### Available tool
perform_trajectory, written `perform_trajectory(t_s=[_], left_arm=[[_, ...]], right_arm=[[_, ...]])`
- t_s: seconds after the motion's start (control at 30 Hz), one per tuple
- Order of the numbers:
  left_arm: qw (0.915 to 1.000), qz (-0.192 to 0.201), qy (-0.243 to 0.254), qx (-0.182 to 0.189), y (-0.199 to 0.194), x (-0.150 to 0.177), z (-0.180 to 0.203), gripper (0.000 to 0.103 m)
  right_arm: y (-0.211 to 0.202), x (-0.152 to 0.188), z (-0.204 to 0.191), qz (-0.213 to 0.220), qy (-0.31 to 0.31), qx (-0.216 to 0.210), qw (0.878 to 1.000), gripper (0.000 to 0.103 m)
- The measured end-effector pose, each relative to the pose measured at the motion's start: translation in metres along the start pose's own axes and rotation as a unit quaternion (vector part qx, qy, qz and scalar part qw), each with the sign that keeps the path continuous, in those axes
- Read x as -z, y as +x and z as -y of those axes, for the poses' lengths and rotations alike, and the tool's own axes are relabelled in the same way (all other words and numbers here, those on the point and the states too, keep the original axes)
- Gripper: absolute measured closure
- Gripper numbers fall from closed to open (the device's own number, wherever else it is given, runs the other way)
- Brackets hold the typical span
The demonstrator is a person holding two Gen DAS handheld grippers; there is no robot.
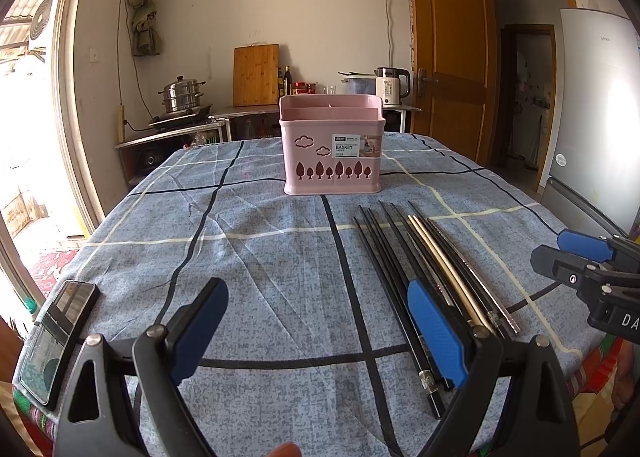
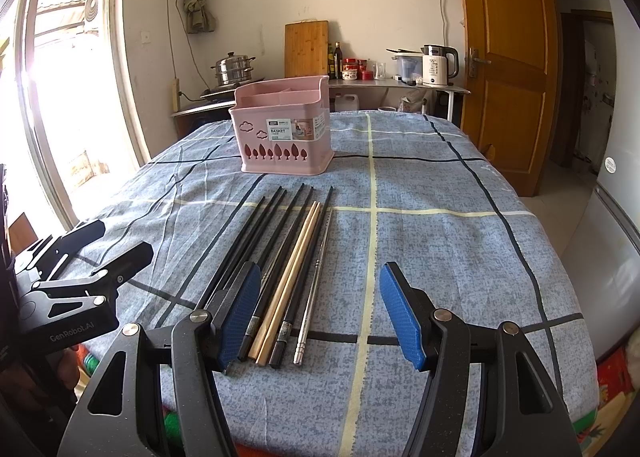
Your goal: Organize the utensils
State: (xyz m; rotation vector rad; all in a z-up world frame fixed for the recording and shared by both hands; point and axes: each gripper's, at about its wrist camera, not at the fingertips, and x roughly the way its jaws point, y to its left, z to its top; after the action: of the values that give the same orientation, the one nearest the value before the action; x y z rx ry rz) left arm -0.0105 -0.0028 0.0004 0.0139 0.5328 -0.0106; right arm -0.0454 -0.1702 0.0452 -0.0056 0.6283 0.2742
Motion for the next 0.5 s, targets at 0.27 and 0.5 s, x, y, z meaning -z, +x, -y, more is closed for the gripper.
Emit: perform_trajectory(t_s=[0.27,0.5], left_arm=[[1.0000,0.003,0.001,0.001,-0.0022,0.0001,0.0004,0.010],[1.0000,0.004,0.002,0.001,-0.0038,-0.0002,0.0009,0.010]], right_arm=[[0.0003,-0.0001,-0.0008,0.001,-0.001,0.001,1.000,0.041],[-0.0003,0.0003,-0.0011,-0.001,-0.001,0.002,1.000,0.041]])
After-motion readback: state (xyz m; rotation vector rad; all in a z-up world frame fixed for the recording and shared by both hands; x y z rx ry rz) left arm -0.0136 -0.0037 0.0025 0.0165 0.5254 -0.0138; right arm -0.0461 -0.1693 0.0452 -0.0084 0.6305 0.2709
